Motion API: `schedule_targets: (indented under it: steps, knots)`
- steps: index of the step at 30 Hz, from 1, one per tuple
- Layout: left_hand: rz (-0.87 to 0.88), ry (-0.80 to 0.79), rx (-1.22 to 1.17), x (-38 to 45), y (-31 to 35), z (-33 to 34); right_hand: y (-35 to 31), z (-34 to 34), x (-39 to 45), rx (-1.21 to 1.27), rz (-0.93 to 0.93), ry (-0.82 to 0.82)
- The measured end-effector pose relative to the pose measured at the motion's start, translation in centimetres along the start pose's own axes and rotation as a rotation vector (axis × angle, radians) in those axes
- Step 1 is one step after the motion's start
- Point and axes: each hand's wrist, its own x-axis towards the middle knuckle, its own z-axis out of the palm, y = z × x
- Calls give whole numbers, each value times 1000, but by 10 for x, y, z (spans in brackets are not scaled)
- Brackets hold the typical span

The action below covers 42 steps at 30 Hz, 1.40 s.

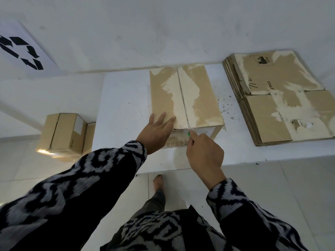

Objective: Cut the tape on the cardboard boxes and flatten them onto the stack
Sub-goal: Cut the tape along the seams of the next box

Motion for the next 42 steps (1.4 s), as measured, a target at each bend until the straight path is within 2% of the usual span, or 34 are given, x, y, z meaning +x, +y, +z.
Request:
schedule_targets:
  steps: [5,10,14,16,19,21,27,30,33,42]
  knots:
    - [-69,4,-86,-1,1,-1,14,-4,-3,15,60,-3]
    - [-68,16,-96,-2,1,1,2,0,0,23,20,17]
    - [-84,-20,-173,-3,0,3,17,-1,-10,85,54,29]
    - [-94,-23,-250,-5,0,3,31,3,-21,233,80,14]
    - [-155,-41,-389,-5,-3,-1,45,9,-28,763,259,-119]
    - [-203,-68,-401,-3,-4,-4,47,8,-28,929,343,-166]
    - [-260,-211,-277,17,3,-18,45,10,-29,1013,395,-182]
    - [-329,-338,-259,28,1,-23,46,10,-27,1046,402,-158]
    - [-395,-397,-273,29,-5,-21,46,8,-24,1051,413,-145]
    - [-376,-400,-361,22,-16,-5,48,8,-15,1044,384,-159]
